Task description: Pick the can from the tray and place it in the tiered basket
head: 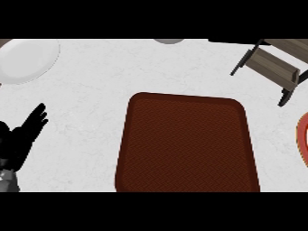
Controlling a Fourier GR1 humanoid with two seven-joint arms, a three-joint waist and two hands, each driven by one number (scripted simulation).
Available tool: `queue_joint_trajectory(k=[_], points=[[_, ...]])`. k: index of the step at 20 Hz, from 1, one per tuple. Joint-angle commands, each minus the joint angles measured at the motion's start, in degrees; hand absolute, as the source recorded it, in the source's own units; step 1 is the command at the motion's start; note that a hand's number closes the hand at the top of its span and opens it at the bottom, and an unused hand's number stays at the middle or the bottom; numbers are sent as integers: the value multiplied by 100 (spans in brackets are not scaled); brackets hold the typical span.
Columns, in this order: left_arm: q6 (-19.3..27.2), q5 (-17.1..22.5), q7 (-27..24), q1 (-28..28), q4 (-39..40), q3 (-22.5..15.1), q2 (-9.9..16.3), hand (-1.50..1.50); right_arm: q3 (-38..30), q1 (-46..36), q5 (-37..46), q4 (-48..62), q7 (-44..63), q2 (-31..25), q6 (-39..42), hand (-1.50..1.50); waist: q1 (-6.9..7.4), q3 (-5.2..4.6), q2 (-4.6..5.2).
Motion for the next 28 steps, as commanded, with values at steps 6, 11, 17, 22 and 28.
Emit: queue_joint_trajectory(k=[6, 11, 17, 22, 28], points=[[-185, 113, -140, 118, 72, 102, 106, 0, -629, 346, -599, 558, 1156, -328, 1079, -150, 38, 6, 14], [110, -52, 25, 32, 27, -18, -113, 0, -850, 370, -856, 177, 1738, -307, 812, -150, -54, 10, -26], [106, -43, 172, -118, -50, -33, -87, 0, -919, 329, -919, -454, 1396, -424, -186, -150, -68, 17, -17], [57, 8, 147, -7, -66, 13, -70, 0, -1073, -21, -983, -748, 2091, -564, -652, -150, -69, 7, -53], [-74, 77, -93, 328, 25, 164, 41, 0, -1656, -360, -1465, -1021, 2809, -938, -830, -150, -250, 3, -152]])
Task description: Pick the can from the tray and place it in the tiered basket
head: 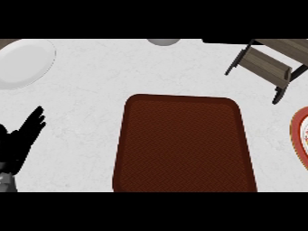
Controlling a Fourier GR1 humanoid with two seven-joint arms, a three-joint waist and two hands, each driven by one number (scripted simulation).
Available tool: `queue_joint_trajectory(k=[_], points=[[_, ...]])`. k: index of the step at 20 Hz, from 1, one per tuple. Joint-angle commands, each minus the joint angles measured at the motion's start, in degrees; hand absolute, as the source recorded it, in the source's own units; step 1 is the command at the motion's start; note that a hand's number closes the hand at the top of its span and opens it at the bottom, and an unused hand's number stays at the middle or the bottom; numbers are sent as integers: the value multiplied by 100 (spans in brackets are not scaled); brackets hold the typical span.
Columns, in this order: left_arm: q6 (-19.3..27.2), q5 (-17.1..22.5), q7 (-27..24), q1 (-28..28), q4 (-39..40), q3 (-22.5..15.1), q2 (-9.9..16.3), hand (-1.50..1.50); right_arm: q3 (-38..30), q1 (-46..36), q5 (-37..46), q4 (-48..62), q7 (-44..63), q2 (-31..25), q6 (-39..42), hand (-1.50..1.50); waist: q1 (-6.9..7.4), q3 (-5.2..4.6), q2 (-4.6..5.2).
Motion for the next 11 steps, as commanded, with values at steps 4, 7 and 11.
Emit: queue_joint_trajectory(k=[4, 7, 11], points=[[139, 27, -135, 259, 68, 192, -32, 0, -767, -212, -770, -783, 246, -217, -704, -150, -303, 4, -150], [104, 95, 162, 213, -72, 214, 22, 0, -872, 109, -993, -1278, -16, -142, -919, -150, -374, 10, -160], [170, 21, -121, 430, 107, 238, -62, 0, -1194, 552, -1608, -2010, -283, 95, -573, -150, -601, 13, -252]])
